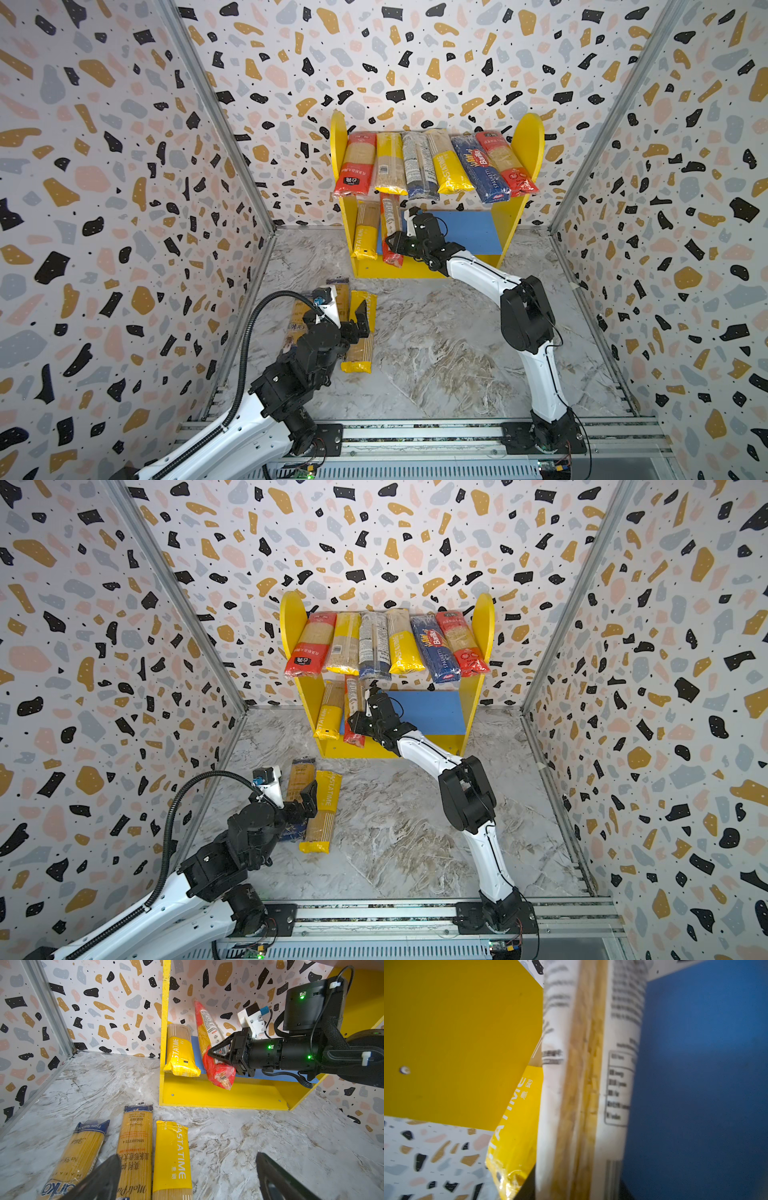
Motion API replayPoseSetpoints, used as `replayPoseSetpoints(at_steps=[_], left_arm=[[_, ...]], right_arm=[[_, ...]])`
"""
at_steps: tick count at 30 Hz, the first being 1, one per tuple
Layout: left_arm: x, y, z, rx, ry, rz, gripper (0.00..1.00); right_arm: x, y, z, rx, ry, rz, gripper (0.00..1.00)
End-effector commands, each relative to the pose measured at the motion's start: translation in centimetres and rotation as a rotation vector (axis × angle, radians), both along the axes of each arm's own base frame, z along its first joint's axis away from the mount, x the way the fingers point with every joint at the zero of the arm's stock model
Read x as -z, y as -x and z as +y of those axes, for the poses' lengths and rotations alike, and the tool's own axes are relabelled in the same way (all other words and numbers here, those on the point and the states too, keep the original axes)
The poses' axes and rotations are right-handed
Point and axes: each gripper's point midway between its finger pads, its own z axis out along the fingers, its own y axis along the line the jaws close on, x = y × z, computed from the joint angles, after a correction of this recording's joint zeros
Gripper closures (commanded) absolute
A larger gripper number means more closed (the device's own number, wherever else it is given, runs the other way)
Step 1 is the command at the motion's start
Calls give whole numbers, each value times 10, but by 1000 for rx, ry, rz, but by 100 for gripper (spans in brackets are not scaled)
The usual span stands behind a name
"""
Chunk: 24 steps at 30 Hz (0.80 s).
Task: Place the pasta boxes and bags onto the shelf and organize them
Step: 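Set the red-topped pack beside the PASTATIME pack and open the right gripper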
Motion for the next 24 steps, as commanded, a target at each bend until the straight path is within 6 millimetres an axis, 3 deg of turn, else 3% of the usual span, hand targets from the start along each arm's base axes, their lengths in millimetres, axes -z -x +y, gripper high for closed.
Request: replayPoseSetpoints(at_steps=[1, 14, 15, 18, 24], left_arm=[[-22, 1, 3, -11, 30, -50, 1], [-23, 2, 5, -16, 40, -51, 1], [-22, 2, 5, -17, 40, -48, 0], [-18, 2, 6, -23, 41, -38, 1], [-11, 2, 10, -51, 48, -12, 1]], right_arm=[[-93, -4, -2, 38, -95, -196, 49], [-103, 11, -10, 37, -83, -202, 45], [-102, 15, -10, 33, -78, -203, 43], [-104, 27, -19, 36, -80, -211, 18], [-92, 49, -35, 32, -54, -166, 12]])
